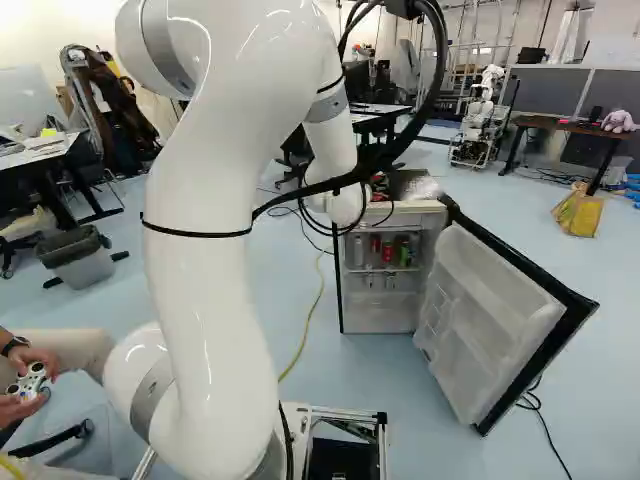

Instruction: Grab a drink from the fridge

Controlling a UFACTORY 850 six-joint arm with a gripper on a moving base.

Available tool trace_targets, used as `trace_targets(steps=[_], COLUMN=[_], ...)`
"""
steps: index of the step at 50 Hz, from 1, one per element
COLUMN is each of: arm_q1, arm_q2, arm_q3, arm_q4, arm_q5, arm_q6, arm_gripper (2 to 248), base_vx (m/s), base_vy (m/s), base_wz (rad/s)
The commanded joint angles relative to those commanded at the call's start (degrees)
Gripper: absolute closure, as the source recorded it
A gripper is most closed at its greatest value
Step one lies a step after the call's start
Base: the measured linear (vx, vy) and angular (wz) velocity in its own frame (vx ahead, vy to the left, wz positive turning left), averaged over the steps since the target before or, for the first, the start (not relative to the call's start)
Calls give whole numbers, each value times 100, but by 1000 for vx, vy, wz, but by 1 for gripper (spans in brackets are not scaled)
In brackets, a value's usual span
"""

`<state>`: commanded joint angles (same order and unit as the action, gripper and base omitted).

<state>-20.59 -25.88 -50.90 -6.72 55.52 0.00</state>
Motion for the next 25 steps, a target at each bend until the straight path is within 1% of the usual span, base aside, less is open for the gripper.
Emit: trace_targets(steps=[7,8,12,13,18,19,23,24,25], arm_q1=[0,0,0,0,0,0,0,0,-1], arm_q2=[0,0,0,0,0,0,1,2,5], arm_q3=[0,0,0,0,0,0,1,3,6], arm_q4=[0,0,0,0,0,0,0,0,0], arm_q5=[0,0,0,0,0,0,0,0,0], arm_q6=[0,0,0,0,0,0,0,0,0], arm_gripper=[162,141,141,108,108,73,73,37,37], base_vx=[0,0,0,0,0,0,0,0,0], base_vy=[0,0,0,0,0,0,0,0,0], base_wz=[0,0,0,0,0,0,0,0,0])
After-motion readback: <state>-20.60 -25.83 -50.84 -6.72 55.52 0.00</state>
